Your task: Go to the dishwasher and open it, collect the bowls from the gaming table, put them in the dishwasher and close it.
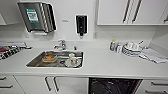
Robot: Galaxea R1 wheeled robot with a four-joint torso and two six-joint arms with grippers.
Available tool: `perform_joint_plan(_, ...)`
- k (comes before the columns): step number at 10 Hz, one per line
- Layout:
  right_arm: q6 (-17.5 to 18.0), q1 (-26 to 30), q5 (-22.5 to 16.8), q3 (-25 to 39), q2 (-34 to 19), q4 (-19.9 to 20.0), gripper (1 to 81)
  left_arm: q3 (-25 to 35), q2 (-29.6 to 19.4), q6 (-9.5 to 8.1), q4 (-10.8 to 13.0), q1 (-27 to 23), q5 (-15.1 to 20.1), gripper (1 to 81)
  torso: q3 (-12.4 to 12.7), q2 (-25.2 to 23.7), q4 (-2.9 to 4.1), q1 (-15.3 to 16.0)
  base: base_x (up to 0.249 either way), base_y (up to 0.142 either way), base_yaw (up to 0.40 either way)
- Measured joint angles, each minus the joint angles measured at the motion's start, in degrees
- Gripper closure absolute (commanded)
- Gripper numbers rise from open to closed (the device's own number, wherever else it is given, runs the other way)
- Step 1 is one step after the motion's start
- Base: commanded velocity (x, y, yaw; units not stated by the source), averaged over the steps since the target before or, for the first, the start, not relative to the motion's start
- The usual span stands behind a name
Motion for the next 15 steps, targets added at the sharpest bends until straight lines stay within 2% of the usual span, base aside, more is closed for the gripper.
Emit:
perform_joint_plan(4, 0.2, -5.0, 3.7, -5.6, 4.7, -1.3, 1.0, -0.1, 0.7, 0.00, 0.7, 0.8, 0.0, 1.0, 0.0, 0.0, 0.00, 0.0, -0.075, 0.000, 0.000)
perform_joint_plan(8, 1.1, -4.0, 4.0, -9.3, 6.8, -1.0, 1.0, -0.5, 1.5, 0.44, 1.4, 1.6, -0.1, 1.0, 0.0, 0.0, 0.00, 0.0, -0.079, 0.000, 0.000)
perform_joint_plan(11, 1.1, -5.3, 6.6, -14.0, 9.5, -1.0, 1.0, -5.6, 4.6, 0.82, 2.2, 4.3, 0.0, 1.0, 0.0, 0.0, 0.00, 0.1, -0.083, 0.000, 0.000)
perform_joint_plan(12, -0.3, -5.3, 6.3, -14.8, 9.9, -1.7, 1.0, -6.7, 6.1, 0.83, 2.4, 4.8, -0.7, 1.0, 0.0, 0.0, 0.00, 0.1, -0.082, 0.000, 0.000)
perform_joint_plan(13, -2.3, -7.3, -2.5, -14.4, 10.7, -4.4, 1.0, -7.1, 7.0, 0.83, 2.9, 6.8, -1.1, 1.0, 0.0, 0.0, 0.00, 0.1, -0.082, 0.000, 0.000)
perform_joint_plan(14, -2.6, -12.4, -7.4, -14.4, 12.0, -5.4, 1.0, -7.9, 7.4, 0.83, 3.3, 7.9, -0.6, 1.0, 0.0, 0.0, 0.00, 0.1, -0.070, 0.000, 0.000)
perform_joint_plan(15, -2.8, -14.9, -8.8, -14.3, 12.0, -5.6, 1.0, -8.7, 7.8, 0.83, 3.5, 7.6, -1.3, 1.0, 0.0, 0.0, 0.00, 0.1, 0.000, 0.000, 0.000)
